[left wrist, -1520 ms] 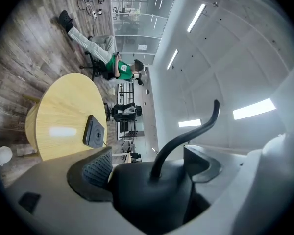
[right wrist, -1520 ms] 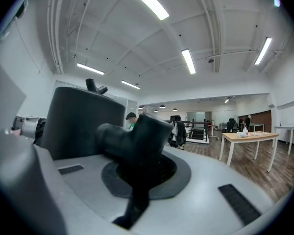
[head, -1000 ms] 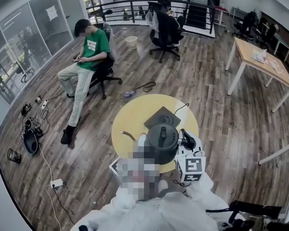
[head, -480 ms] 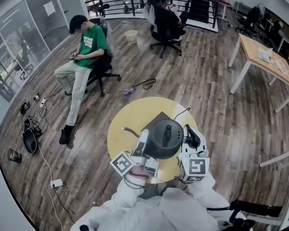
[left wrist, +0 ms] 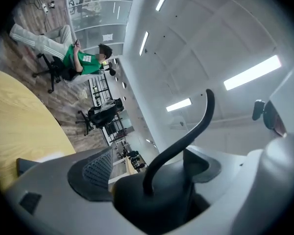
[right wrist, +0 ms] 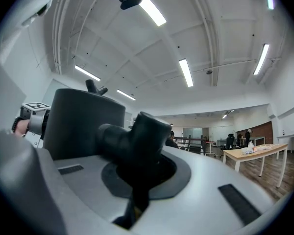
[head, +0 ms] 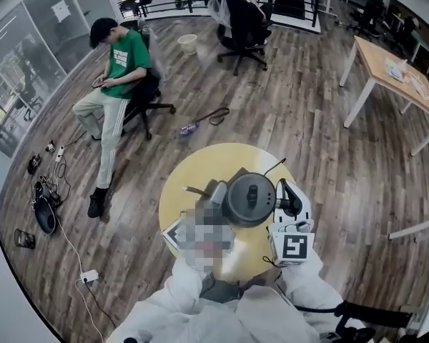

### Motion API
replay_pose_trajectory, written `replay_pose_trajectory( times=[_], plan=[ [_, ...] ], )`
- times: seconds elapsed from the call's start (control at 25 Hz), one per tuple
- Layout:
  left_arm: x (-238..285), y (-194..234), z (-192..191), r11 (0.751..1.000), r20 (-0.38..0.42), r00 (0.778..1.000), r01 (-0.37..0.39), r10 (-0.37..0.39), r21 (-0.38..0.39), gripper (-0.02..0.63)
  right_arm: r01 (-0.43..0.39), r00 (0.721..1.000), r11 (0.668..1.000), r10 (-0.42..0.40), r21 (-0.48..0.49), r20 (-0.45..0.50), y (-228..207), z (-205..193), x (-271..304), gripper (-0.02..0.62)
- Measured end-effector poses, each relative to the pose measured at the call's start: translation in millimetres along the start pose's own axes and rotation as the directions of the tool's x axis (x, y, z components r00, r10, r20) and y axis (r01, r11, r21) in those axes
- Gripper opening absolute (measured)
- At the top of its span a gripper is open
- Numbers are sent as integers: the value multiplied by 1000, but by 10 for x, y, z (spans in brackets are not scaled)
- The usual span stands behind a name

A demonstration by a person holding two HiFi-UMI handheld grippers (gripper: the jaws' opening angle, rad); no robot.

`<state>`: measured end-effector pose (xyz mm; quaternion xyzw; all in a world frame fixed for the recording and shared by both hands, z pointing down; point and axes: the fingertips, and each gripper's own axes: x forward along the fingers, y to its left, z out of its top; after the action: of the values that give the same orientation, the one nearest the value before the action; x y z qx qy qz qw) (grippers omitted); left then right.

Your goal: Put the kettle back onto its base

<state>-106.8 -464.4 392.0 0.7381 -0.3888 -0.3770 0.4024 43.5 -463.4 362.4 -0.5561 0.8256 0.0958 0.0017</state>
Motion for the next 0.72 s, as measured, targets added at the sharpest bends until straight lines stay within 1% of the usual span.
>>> replay_pose_trajectory(
  times=[0.2,0.24,0.32,0.36,0.44,0.48,0.56,0.6,0.72],
  plan=[
    [249,404,34,1000,-44,999,-30,30,-2,449,34,999,999,-33,25,-24,-72,-352,301,11],
    [299,500,21,999,-58,998,-37,37,0,438,39,999,999,-38,31,-31,-95,-436,358,11],
    [393,692,2,998,-88,995,-54,56,28,392,49,998,998,-47,44,-42,-141,-601,470,11],
    [441,772,11,996,-104,993,-55,61,64,368,52,998,997,-49,50,-46,-158,-682,523,11],
    [528,902,42,990,-130,990,-40,57,134,344,54,997,997,-51,50,-51,-168,-842,619,11],
    [559,978,43,988,-139,989,-34,55,148,328,52,997,998,-50,45,-54,-163,-919,663,11],
    [608,1180,21,986,-156,986,-33,59,163,262,44,997,999,-42,23,-66,-147,-1072,749,11],
    [634,1279,5,984,-164,984,-37,66,172,244,41,996,999,-40,11,-75,-141,-1163,786,11],
    [704,1525,-60,980,-189,978,-56,93,192,220,41,994,999,-42,-9,-104,-123,-1452,862,11]
  ],
)
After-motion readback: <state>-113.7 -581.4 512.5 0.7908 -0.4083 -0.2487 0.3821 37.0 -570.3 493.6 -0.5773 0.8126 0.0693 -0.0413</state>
